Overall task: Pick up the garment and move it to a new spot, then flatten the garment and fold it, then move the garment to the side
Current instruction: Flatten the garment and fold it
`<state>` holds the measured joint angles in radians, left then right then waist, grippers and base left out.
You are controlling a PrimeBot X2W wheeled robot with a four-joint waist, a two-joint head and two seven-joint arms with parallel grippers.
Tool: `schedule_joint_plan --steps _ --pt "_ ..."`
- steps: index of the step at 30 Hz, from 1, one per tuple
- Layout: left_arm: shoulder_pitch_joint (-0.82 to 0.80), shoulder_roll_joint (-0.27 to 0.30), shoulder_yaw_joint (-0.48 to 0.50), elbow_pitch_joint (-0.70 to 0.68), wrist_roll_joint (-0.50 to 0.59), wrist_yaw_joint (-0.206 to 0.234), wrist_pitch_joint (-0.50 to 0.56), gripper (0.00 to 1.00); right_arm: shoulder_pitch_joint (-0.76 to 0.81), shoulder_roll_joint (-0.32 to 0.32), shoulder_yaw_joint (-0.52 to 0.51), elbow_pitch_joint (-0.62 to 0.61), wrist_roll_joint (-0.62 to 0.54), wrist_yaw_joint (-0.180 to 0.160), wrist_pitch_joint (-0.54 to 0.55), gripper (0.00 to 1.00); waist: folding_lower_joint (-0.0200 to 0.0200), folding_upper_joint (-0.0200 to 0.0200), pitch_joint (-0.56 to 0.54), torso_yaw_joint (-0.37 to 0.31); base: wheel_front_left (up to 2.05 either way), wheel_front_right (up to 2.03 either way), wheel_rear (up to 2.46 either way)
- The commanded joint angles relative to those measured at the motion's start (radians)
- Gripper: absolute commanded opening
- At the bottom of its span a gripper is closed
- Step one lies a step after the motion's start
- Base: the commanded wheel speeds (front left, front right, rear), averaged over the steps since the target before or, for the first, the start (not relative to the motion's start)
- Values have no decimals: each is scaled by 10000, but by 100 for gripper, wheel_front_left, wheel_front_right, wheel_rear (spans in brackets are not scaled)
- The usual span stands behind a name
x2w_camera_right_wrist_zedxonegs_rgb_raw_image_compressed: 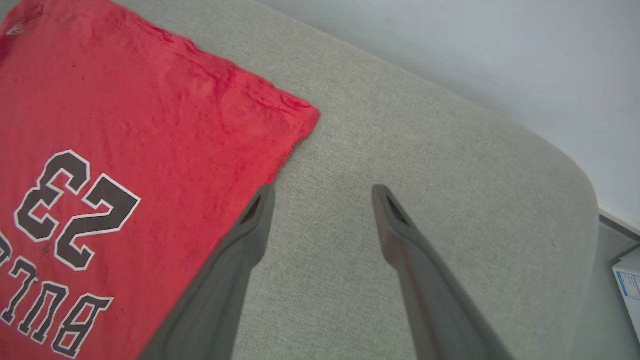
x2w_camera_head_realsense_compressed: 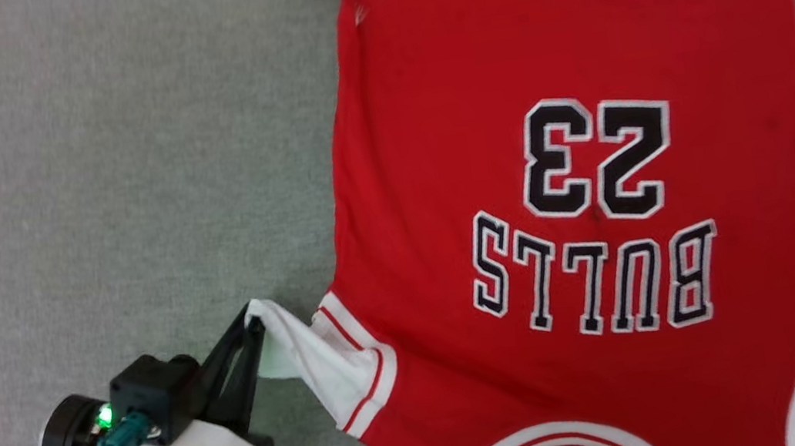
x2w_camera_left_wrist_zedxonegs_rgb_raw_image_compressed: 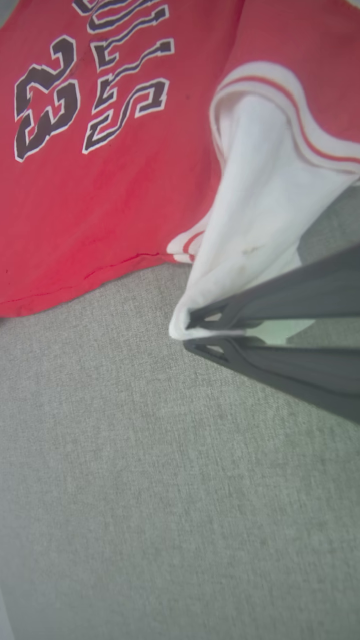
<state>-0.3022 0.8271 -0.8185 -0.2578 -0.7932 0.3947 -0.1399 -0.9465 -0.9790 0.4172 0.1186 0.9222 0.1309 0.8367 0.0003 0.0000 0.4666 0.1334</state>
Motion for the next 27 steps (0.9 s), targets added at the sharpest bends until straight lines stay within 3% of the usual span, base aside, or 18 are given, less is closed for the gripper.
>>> schedule_joint_plan --steps 1,4,7,12,19,20,21,22,27 --pt "-289 -147 -51 -84 166 -27 0 0 -742 111 48 264 -116 -3 797 100 -3 0 998 730 0 0 0" --pt "-622 -336 -152 -113 440 -57 -24 0 -1573 582 84 958 -232 -3 2282 100 -3 0 1492 987 0 0 0" --pt "-857 -512 -236 -143 674 -48 -70 0 -2329 1006 71 1467 -727 -3 3027 100 -3 0 1892 1181 0 0 0" --pt "-1174 -740 -306 -191 965 -11 -124 0 -2705 1791 -19 2285 -1361 -3 3262 100 -3 0 2382 1421 0 0 0" --pt "-1303 -921 -377 -23 1051 -11 -170 0 -1636 2156 405 3003 -1717 -6 3195 100 -3 0 2526 1415 0 0 0" --pt "-1328 -895 -383 70 1111 9 -177 0 -1649 2190 380 3047 -1807 -8 3096 39 -3 0 2486 1385 0 0 0" --pt "-1320 -888 -399 149 1107 7 -147 0 -1725 2245 299 3089 -1839 -8 2977 39 -3 0 2421 1349 0 0 0" --pt "-1265 -954 -364 200 998 -1 -193 0 -1822 2310 266 3067 -1836 -8 2896 0 -3 0 2327 1306 0 0 0" --pt "-952 -858 -291 434 844 65 -350 0 -2192 2324 43 2930 -1665 -5 2194 0 -3 0 1541 974 0 0 0"
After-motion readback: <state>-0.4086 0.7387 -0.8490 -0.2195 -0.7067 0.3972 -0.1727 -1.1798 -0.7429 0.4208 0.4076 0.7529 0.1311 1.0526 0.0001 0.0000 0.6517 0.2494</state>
